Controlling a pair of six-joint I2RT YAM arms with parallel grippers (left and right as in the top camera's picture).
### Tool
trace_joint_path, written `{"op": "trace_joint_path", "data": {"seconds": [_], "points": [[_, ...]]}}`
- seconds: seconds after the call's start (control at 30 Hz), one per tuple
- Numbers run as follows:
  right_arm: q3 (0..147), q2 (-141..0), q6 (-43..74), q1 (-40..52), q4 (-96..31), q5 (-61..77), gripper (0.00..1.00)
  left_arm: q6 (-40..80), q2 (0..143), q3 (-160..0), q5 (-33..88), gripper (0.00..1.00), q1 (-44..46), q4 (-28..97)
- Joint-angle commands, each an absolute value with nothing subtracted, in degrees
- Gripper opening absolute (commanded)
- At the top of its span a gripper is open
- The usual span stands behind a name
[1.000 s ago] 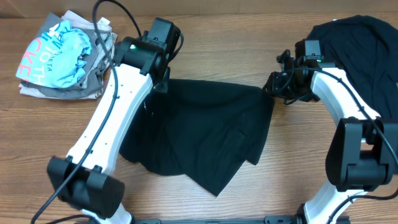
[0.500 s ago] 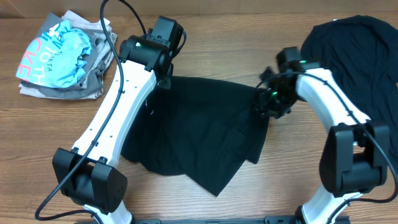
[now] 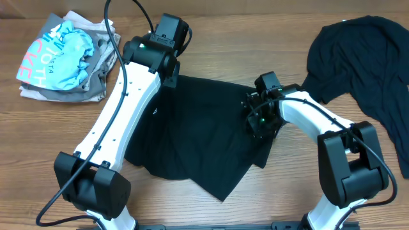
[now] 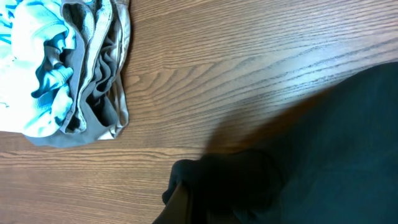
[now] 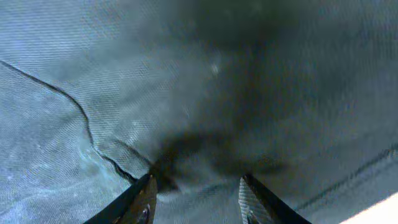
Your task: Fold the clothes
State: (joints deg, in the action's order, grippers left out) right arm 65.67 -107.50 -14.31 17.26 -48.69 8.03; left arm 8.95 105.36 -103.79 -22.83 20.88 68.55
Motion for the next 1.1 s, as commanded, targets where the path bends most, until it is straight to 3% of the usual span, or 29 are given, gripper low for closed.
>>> {"op": "trace_joint_path", "data": {"seconds": [0.0, 0.5, 1.07], "points": [[64.9, -105.9, -19.8, 17.6, -48.0, 12.5, 0.47, 8.1, 105.6, -104.2, -22.9, 0.04, 20.5, 68.3], [66.5, -103.3, -23.0, 24.4, -47.2, 13.3, 0.49, 8.1, 105.6, -104.2, -22.3, 0.04, 20.5, 68.1], [63.2, -104.0, -22.9, 24.4, -43.4, 6.0, 0.47, 8.1, 105.6, -104.2, -22.3, 0.04, 20.5, 68.5]]}}
